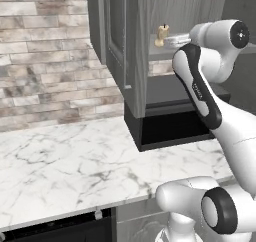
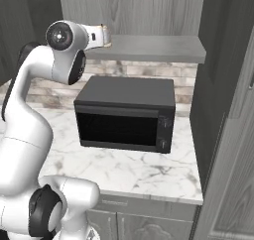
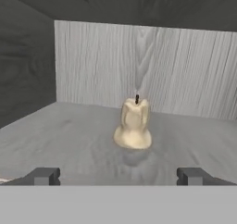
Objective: Get the candle and the liquor from the cabinet and move them to the dining counter.
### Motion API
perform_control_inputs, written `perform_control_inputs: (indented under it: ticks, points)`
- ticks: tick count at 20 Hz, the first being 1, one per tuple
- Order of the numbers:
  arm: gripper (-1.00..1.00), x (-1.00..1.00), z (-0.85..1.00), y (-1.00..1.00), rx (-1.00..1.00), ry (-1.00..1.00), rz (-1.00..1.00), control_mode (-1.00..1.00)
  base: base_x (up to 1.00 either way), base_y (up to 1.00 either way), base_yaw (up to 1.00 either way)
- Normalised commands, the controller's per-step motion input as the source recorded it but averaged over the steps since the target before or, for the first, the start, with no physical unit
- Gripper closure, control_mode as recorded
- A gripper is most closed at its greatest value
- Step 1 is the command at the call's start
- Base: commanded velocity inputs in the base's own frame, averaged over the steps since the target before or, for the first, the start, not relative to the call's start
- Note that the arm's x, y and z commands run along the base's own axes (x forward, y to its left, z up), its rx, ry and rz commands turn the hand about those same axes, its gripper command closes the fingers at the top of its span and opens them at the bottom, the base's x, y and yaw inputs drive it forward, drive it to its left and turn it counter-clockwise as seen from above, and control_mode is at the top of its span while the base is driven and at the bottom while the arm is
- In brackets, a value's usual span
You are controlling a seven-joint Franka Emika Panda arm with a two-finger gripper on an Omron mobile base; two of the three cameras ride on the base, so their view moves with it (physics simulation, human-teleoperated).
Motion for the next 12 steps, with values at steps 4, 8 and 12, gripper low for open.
perform_control_inputs:
  ticks: [4,8,12]
  points:
    - [-1.0,0.25,0.13,0.0,0.0,0.05,-0.01,-1.0,0.0,0.0,0.0]
    - [-1.0,0.18,0.0,-0.05,0.0,0.02,0.0,-1.0,0.0,0.0,0.0]
    - [-1.0,0.21,0.01,-0.17,0.04,0.08,0.0,-1.0,0.0,0.0,0.0]
